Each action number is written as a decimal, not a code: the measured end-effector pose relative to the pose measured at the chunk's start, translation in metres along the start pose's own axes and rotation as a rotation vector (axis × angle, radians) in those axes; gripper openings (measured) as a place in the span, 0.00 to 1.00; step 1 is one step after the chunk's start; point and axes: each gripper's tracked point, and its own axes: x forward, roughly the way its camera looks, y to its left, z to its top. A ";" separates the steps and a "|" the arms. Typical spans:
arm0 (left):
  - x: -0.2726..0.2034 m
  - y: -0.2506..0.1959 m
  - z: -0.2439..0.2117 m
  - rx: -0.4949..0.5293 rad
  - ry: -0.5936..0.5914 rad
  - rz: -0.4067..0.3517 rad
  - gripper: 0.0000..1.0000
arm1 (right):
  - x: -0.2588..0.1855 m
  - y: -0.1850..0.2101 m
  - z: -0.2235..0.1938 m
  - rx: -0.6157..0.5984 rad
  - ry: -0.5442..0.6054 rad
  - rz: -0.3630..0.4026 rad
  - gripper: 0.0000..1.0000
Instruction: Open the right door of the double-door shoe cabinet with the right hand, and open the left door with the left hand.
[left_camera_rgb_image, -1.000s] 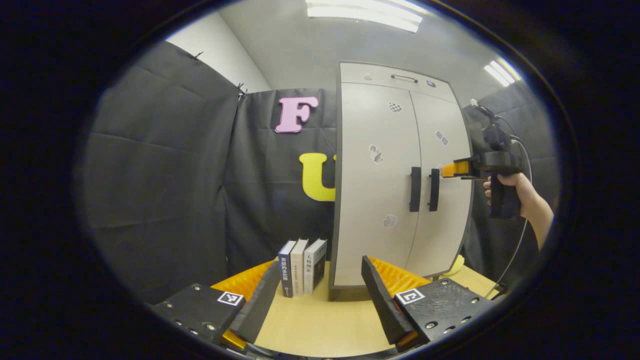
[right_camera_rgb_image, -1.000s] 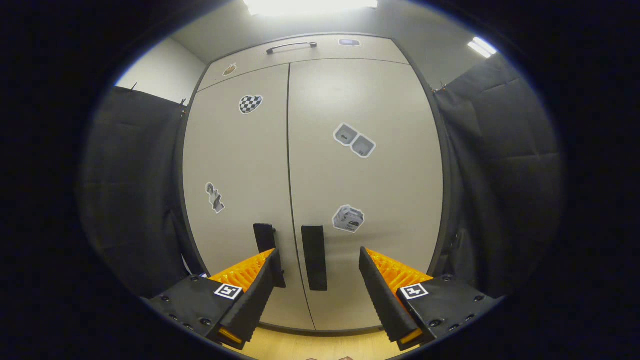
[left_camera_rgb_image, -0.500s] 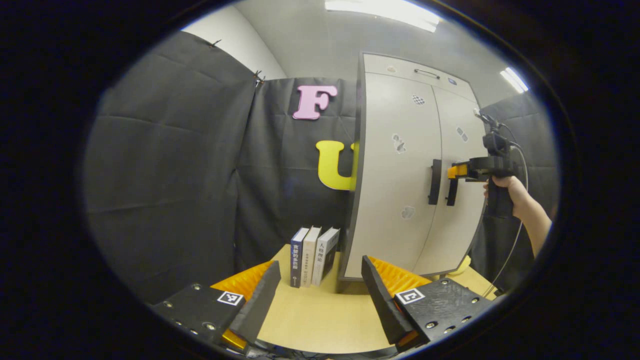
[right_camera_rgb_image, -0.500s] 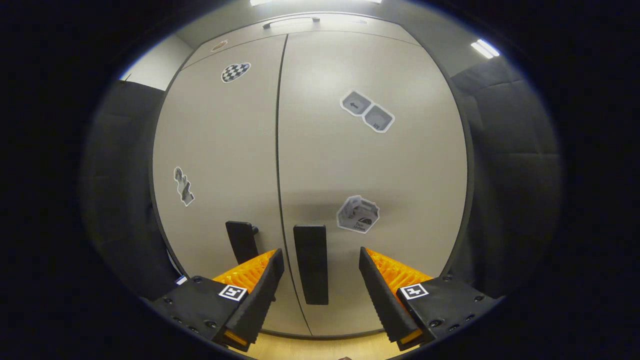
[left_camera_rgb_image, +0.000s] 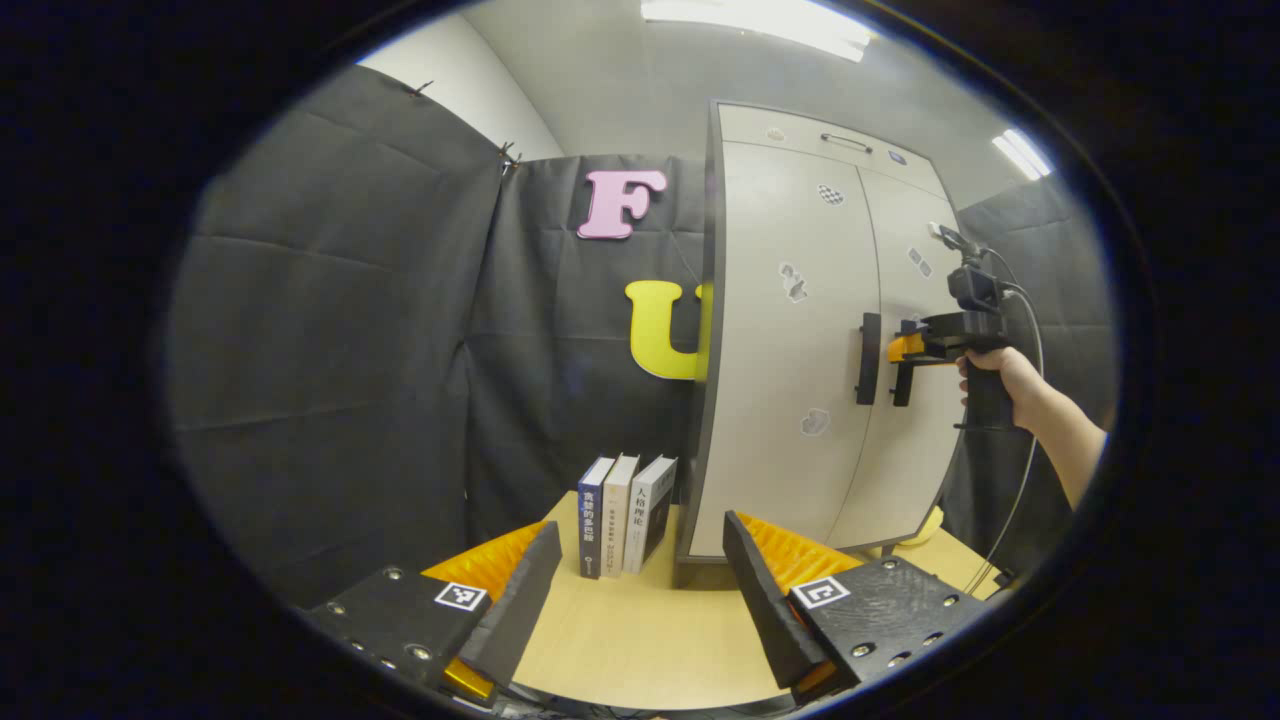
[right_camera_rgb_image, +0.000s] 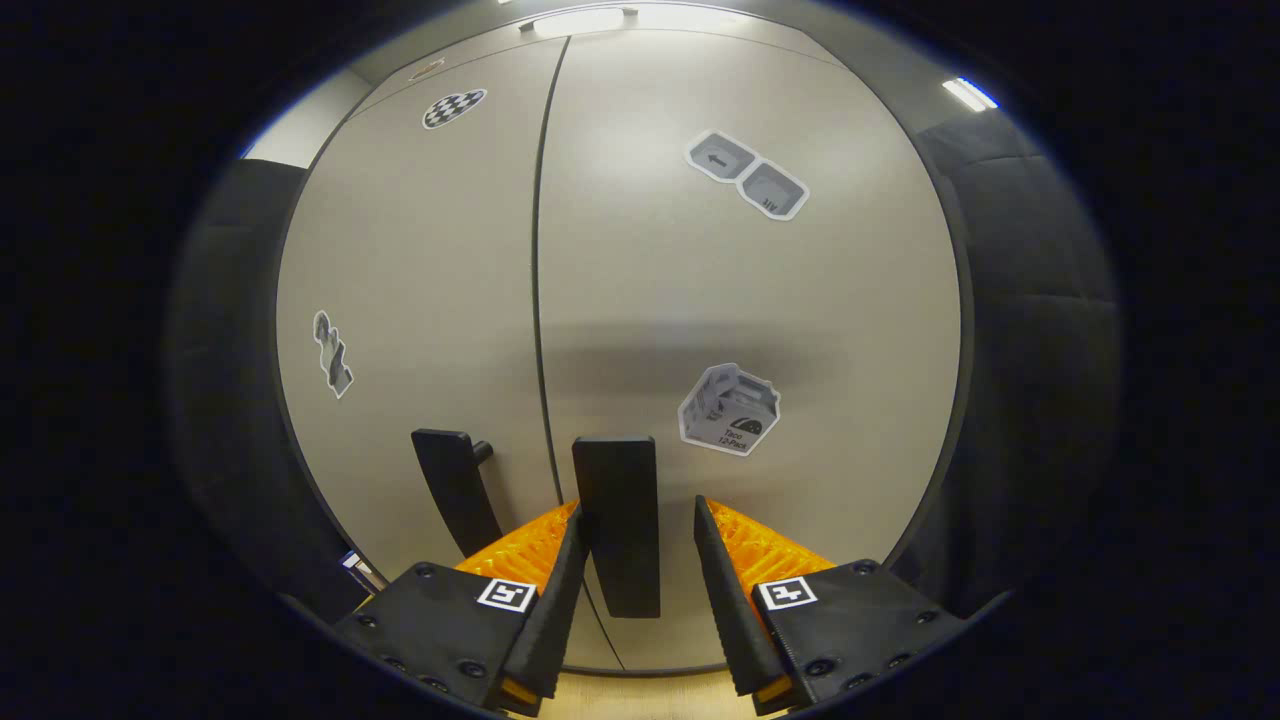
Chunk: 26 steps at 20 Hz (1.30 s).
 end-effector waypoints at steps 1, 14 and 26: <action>0.000 0.000 0.001 0.004 -0.005 0.001 0.94 | 0.003 0.001 -0.002 0.005 0.003 0.006 0.66; -0.031 0.012 -0.002 -0.003 -0.004 0.045 0.94 | 0.006 0.007 -0.012 0.037 -0.010 0.068 0.13; -0.050 -0.025 0.005 0.053 -0.019 -0.002 0.94 | -0.014 0.005 -0.010 0.007 -0.020 0.143 0.04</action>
